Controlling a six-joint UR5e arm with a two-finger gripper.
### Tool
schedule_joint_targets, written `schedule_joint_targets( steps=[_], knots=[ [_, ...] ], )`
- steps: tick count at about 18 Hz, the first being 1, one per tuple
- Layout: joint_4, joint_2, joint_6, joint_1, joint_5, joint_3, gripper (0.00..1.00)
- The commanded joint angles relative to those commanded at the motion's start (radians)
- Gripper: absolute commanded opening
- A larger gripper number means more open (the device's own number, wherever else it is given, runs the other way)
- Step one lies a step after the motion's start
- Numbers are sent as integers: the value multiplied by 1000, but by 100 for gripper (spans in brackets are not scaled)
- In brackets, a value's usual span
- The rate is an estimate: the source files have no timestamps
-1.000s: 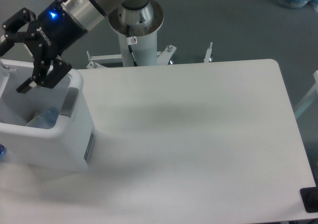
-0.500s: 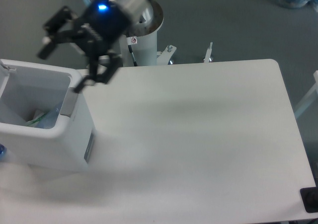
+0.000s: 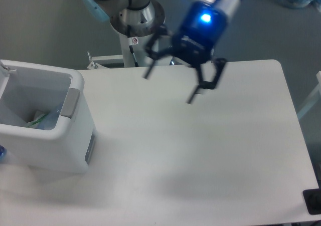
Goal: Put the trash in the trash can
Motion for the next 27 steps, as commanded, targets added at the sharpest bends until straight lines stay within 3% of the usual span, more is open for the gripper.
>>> schedule_joint_targets(
  steps=[4, 8, 14, 17, 20, 23, 27],
  knots=[
    [-2, -44, 0, 6, 148, 55, 100],
    [0, -138, 27, -3, 369, 110, 100],
    [-3, -166, 161, -60, 747, 111, 100],
    [-5, -173, 265, -67, 773, 86, 100],
    [-21, -157, 373, -66, 807, 22, 100],
    [-37, -138, 422, -70, 914, -20, 100],
    [-67, -138, 422, -81, 943, -28, 100]
  ],
)
